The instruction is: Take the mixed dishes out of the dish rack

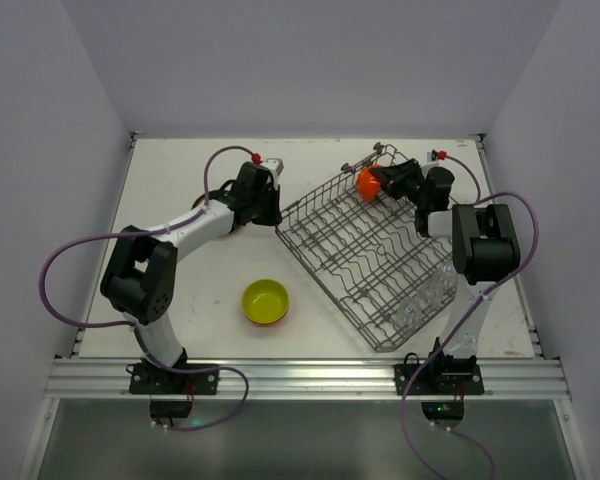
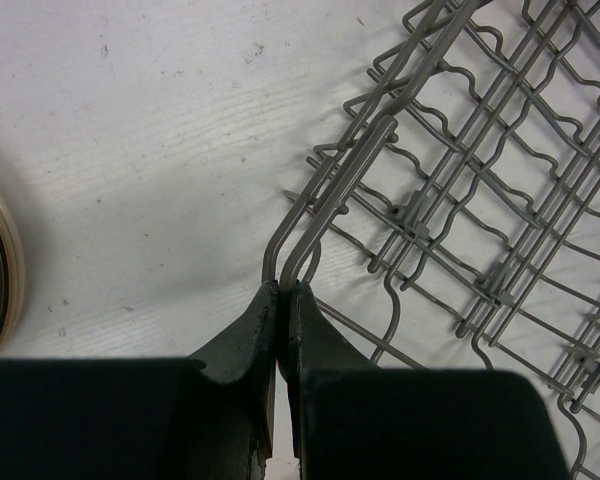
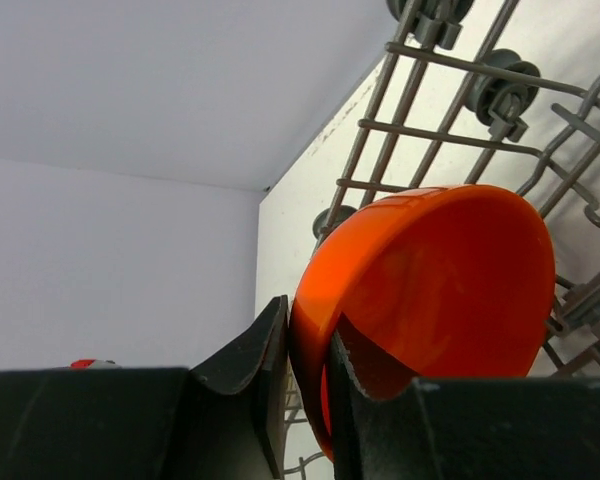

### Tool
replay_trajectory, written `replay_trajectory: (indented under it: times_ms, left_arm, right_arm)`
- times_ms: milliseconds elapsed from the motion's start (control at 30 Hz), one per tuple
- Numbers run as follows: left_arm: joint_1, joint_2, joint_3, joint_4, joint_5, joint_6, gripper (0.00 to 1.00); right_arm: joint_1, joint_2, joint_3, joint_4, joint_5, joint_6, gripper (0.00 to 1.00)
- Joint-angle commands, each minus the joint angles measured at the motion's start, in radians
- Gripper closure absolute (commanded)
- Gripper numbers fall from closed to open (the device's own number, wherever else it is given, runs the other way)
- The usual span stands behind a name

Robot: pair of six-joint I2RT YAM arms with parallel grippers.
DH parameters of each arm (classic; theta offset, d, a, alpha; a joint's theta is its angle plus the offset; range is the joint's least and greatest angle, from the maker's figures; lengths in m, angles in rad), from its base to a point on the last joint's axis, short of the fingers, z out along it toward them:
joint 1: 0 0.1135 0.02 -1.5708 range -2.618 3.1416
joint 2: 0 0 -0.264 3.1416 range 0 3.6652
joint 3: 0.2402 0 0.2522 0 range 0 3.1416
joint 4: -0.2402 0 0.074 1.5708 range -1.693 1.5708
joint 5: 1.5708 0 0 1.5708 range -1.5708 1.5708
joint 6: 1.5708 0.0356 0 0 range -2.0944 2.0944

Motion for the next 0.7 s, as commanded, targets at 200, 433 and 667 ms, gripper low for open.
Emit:
replay_trajectory:
  times_ms: [200, 433, 667]
  left_arm:
    - [-0.012, 0.01, -0.007, -0.02, 0.04, -0.008, 1.0]
    - [-0.014, 0.006, -0.009, -0.017, 0.04, -0.011, 1.0]
    - [-0.014, -0.01, -0.015, -0.019, 0.021, -0.016, 0.82]
  right_arm:
    - [-0.007, -0.122, -0.034, 0.209, -0.06, 0.004, 1.0]
    - [0.028, -0.208, -0.071, 0.212, -0.117, 0.002, 1.0]
    - [0.065, -0.395, -0.17, 0.117, -0.093, -0.12, 1.0]
